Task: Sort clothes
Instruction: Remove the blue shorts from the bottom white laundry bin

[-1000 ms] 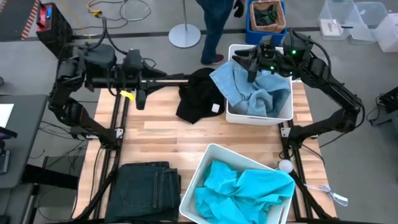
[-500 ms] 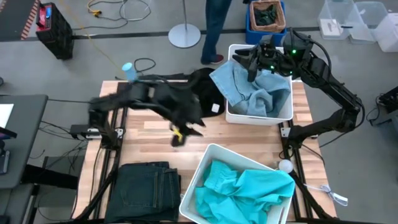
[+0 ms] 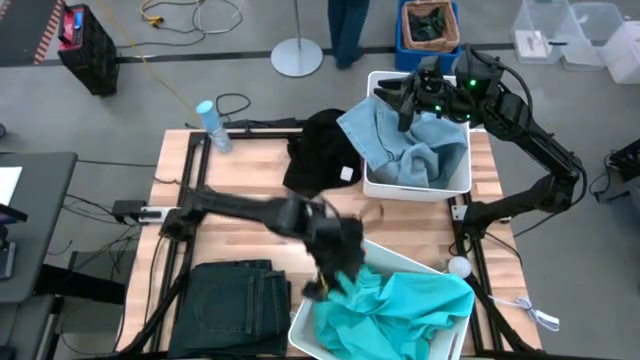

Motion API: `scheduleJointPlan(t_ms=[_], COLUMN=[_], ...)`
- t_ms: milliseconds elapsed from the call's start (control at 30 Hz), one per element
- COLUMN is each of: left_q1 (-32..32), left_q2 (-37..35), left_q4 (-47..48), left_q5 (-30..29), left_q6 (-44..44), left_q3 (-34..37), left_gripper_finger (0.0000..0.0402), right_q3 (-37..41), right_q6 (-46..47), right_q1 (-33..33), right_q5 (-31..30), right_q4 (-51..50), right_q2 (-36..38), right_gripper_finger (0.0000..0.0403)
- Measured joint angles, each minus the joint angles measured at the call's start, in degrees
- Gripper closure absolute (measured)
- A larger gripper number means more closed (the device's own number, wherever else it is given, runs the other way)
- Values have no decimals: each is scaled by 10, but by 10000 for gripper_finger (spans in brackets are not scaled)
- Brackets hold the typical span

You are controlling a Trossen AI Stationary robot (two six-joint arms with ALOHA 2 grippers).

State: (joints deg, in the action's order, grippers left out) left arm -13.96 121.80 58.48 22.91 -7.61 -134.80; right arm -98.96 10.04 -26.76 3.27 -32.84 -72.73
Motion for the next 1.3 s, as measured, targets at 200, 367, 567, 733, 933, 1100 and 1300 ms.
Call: scheduleJointPlan(t_ms=[200,367,567,733,933,1100,1300], left_q1=[-57,-57,-38,-33,-40,-45,-52], left_q2=[60,104,154,187,209,208,198], left_q4=[-86,-128,-114,-102,-43,-32,-25], left_q5=[-93,-167,-230,-183,-185,-190,-195], left_q6=[-14,71,145,210,249,247,246], left_q3=[1,1,1,0,1,1,1], left_gripper_finger=[223,190,158,158,210,307,394], right_q3=[0,0,0,0,0,0,0], right_q6=[1,-7,-14,-10,0,2,20], right_q1=[1,21,57,83,113,125,126], right_q5=[0,0,0,0,0,0,0], right_q4=[-2,-2,-3,-2,1,12,40], right_q2=[0,0,0,0,0,0,0], right_gripper_finger=[255,255,255,255,255,255,255])
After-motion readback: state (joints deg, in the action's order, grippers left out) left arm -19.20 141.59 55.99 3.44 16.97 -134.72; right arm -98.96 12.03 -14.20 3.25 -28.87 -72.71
